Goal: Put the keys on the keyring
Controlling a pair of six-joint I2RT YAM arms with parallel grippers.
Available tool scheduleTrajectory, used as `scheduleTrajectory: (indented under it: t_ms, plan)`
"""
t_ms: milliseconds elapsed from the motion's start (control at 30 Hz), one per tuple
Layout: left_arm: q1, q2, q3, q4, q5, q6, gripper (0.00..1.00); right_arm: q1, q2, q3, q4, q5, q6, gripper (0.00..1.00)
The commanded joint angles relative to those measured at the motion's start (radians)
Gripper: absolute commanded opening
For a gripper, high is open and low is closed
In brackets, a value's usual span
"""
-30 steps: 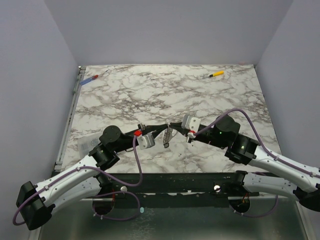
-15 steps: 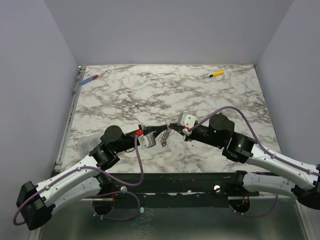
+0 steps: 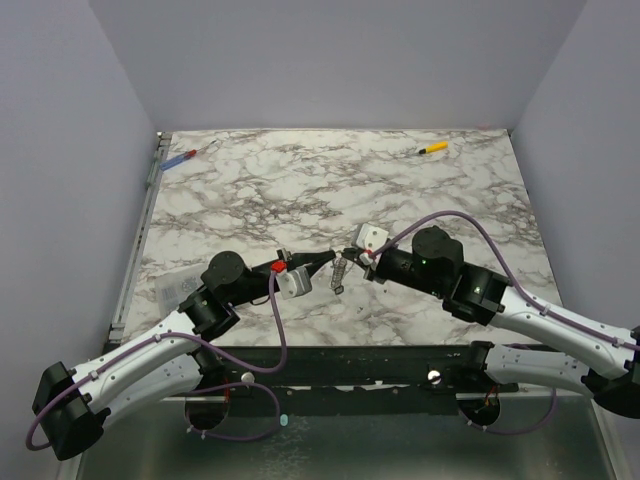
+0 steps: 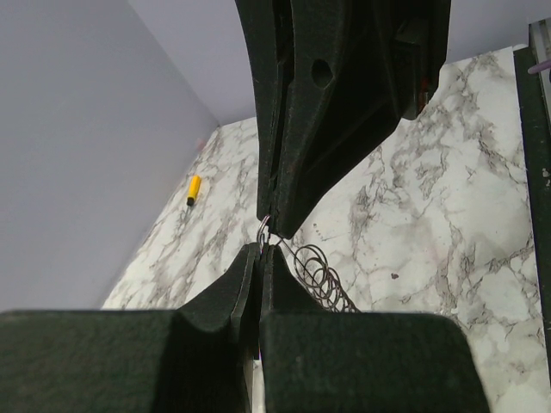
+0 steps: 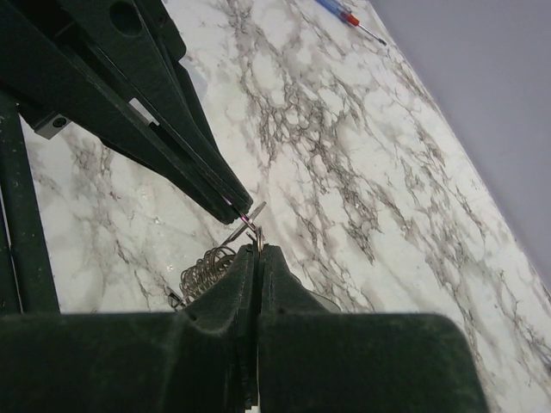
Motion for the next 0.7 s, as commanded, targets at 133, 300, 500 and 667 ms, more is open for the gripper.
scheduleTrajectory:
  t_ms: [133, 300, 500, 667]
  plan:
    - [-0.004, -0.008, -0.003, 0.023, 0.028, 0.006, 0.00, 0.001, 0.014, 0.047, -0.028, 0.059, 0.019, 0.01]
    - [-0.003, -0.005, -0.003, 0.023, 0.037, 0.006, 0.00, 0.001, 0.012, 0.046, -0.021, 0.049, 0.015, 0.01]
    - [-0.004, -0.009, -0.003, 0.022, 0.029, 0.008, 0.00, 0.001, 0.018, 0.046, -0.017, 0.048, 0.004, 0.01]
    - [-0.004, -0.012, -0.003, 0.023, 0.026, 0.008, 0.00, 0.003, 0.030, 0.050, -0.020, 0.029, 0.007, 0.01]
